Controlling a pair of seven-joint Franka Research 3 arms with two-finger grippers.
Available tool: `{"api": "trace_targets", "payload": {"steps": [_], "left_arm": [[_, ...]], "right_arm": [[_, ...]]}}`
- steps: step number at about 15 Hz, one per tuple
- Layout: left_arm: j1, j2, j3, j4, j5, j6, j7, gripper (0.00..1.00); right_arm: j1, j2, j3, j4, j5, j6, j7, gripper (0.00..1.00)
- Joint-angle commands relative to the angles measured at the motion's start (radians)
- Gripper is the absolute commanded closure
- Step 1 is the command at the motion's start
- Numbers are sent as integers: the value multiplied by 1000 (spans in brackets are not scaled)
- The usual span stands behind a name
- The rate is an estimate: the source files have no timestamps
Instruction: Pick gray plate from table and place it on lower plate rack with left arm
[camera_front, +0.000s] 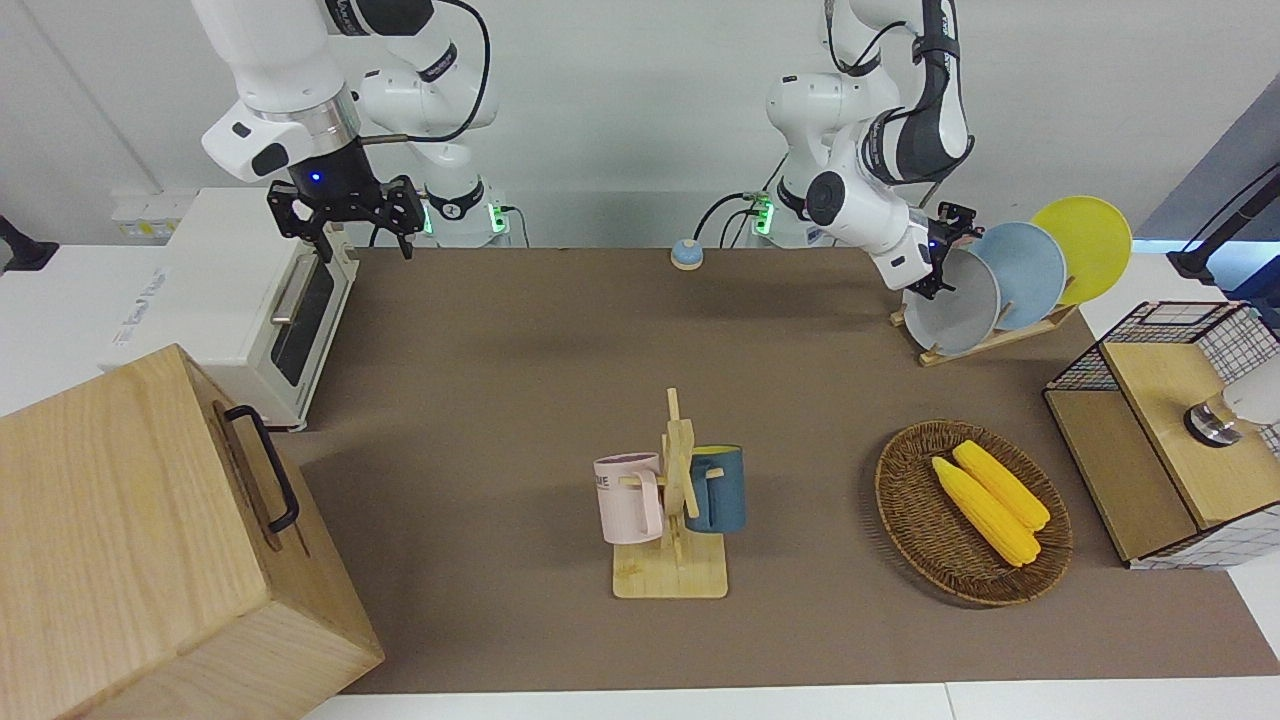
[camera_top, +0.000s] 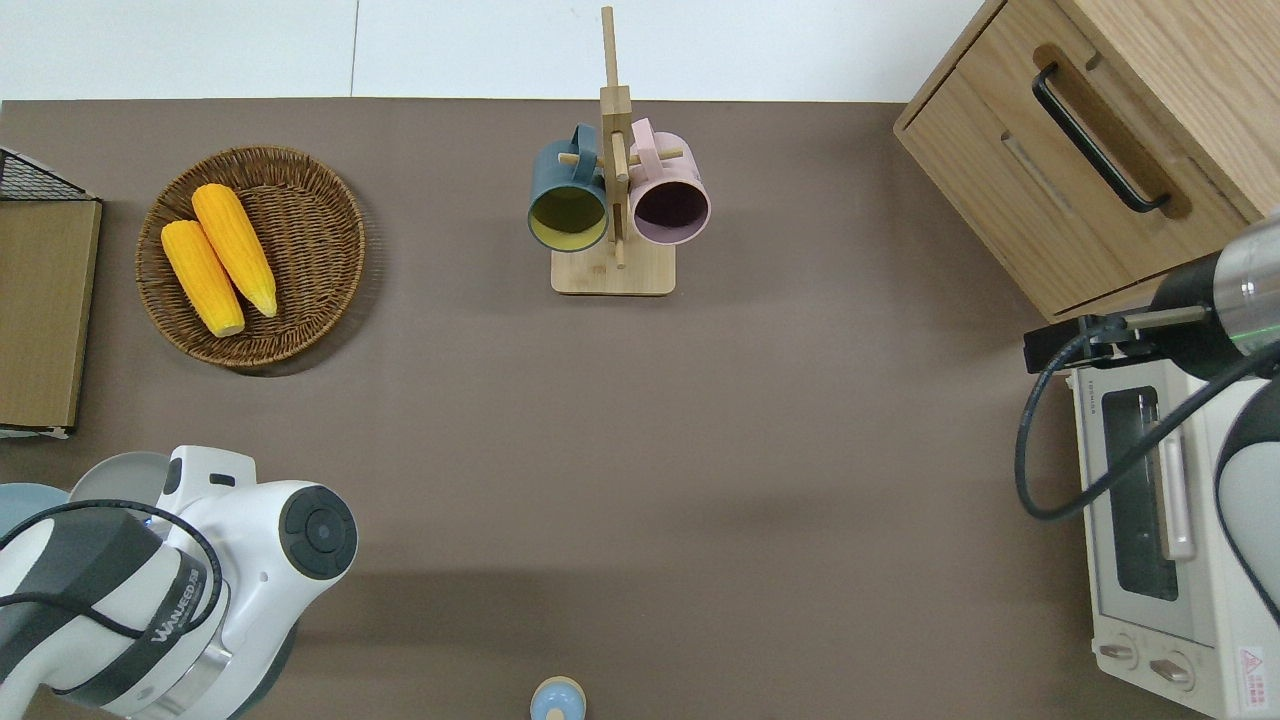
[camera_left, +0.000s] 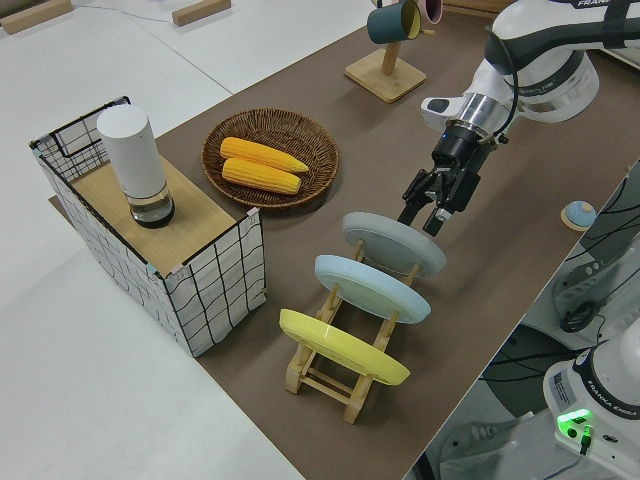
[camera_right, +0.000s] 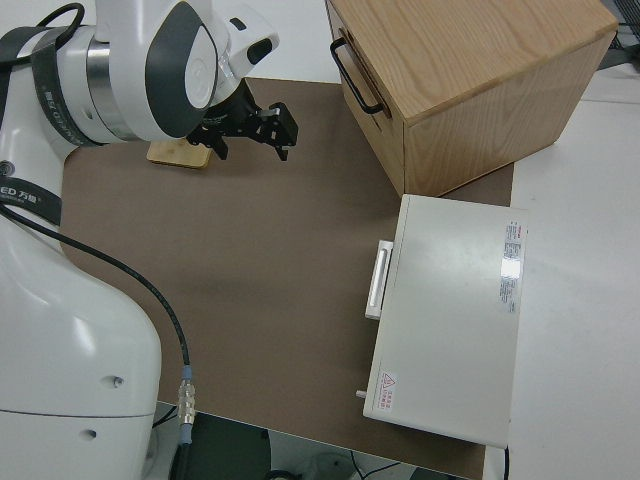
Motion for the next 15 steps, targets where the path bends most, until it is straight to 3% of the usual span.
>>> {"api": "trace_targets", "payload": {"steps": [1,9,11,13,15], "left_arm": [[-13,-17,10,18,11,-5,45,0],[-3,-32,31,239,-207,-45,339,0],[-1,-46,41,311,-279,-70,459,2],[-3,-73,82,432,-438,-119,645,0],[-3,-84,99,495,-492,-197,798,0]], "right_arm": [[-22,9,20,20,-3,-16,13,17],[-22,9,20,20,-3,-16,13,17],[-22,9,20,20,-3,-16,13,17],[-22,9,20,21,-3,-16,13,17],[-22,9,20,21,-3,-16,13,17]]}}
